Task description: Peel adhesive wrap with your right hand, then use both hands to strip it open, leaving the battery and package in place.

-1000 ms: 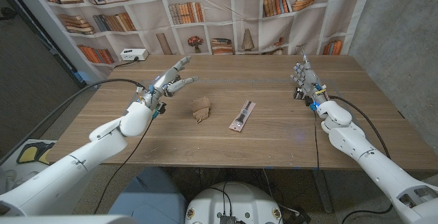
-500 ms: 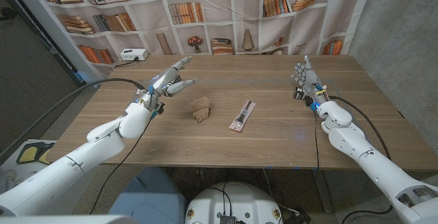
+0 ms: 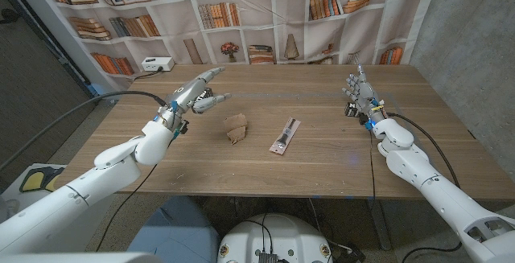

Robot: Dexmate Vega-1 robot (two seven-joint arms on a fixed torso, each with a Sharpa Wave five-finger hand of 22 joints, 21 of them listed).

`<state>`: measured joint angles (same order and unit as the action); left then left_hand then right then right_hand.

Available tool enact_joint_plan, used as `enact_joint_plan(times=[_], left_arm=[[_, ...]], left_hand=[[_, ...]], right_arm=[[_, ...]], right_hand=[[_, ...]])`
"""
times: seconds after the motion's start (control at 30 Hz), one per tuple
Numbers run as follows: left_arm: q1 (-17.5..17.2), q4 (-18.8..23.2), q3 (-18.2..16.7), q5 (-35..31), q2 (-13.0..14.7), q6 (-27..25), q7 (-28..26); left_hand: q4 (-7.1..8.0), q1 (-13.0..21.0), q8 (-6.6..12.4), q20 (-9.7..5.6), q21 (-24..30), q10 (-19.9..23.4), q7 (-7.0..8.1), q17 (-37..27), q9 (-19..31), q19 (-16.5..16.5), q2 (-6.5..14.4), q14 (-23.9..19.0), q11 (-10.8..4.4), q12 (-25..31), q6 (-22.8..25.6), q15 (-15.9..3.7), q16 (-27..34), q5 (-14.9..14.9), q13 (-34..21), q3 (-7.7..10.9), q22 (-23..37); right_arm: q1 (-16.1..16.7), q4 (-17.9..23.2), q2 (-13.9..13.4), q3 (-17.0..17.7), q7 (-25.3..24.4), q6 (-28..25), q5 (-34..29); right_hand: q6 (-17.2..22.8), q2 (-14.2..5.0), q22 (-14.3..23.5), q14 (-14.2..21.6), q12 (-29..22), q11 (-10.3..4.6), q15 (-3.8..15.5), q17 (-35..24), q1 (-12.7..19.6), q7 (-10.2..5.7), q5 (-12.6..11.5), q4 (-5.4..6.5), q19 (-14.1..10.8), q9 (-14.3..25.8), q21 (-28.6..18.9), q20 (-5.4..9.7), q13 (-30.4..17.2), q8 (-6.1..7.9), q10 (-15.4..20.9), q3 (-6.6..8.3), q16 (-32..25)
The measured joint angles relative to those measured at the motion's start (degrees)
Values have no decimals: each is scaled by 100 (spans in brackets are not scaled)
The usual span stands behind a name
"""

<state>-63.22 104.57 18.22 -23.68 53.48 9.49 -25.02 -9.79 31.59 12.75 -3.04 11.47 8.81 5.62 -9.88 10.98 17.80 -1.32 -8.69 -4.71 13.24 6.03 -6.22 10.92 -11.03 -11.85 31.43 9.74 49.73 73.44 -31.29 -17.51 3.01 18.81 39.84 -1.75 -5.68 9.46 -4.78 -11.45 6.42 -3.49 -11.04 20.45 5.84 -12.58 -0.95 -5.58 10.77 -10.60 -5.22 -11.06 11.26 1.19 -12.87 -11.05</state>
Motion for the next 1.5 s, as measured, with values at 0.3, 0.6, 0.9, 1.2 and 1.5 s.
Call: enact_joint_plan(times=[0.3, 0.6, 0.9, 1.2, 1.5], left_arm=[[-70, 61, -38, -257, 68, -88, -103], [-147, 108, -59, -561, 205, -141, -231], [-199, 165, -72, -735, 344, -207, -260], [-276, 262, -149, -875, 480, -304, -252], [-303, 343, -164, -1084, 576, -407, -233]], left_hand=[[0, 108, 0, -1, -14, 15, 0, 0, 10, 0, 49, -2, -15, 0, 0, -2, 0, 0, 0, 0, 0], [-17, 357, 0, -4, -14, 94, 15, 0, 10, 3, 253, -63, -31, 0, -11, -64, 0, -22, 0, 50, 0], [7, 433, 0, -33, -14, 124, 74, 0, 10, 33, 283, -94, -62, 0, 32, -94, 0, -22, 0, 74, 0], [-17, 587, 0, -33, -14, 176, 104, 0, 9, 33, 377, -146, -9, 0, 62, -105, 0, -22, 1, 98, 0], [-17, 710, 0, -33, -14, 208, 104, -1, 9, 33, 456, -178, -23, 0, 62, -137, 0, -22, 1, 98, 0]], right_arm=[[0, 5, -4, 0, 0, 1, 0], [20, 42, -12, 11, -34, -15, 6], [48, 76, -34, 17, -70, -61, 9], [64, 83, -41, 27, -95, -75, 9], [66, 83, -44, 32, -99, -76, 10]], right_hand=[[0, 0, 0, 0, 0, 0, 0, 0, 0, 0, 0, 0, 0, 0, 0, 0, 0, 0, 0, 0, 0], [0, 0, 0, 0, 1, 0, 0, 0, 0, 0, 0, 0, 0, 0, 0, 0, 0, 0, 0, 0, 0], [0, 0, 0, 0, 1, 0, 0, 0, 0, 0, 0, 0, 0, 0, 0, 0, 0, 0, 0, -1, 0], [0, 0, 0, 0, 1, 0, 0, 0, 0, 0, 0, 1, 0, 0, 0, 0, 0, 0, 0, -1, 0], [0, 0, 0, 0, 1, 0, 0, 0, 0, 0, 0, 1, 0, 0, 0, 0, 0, 0, 0, -1, 0]])
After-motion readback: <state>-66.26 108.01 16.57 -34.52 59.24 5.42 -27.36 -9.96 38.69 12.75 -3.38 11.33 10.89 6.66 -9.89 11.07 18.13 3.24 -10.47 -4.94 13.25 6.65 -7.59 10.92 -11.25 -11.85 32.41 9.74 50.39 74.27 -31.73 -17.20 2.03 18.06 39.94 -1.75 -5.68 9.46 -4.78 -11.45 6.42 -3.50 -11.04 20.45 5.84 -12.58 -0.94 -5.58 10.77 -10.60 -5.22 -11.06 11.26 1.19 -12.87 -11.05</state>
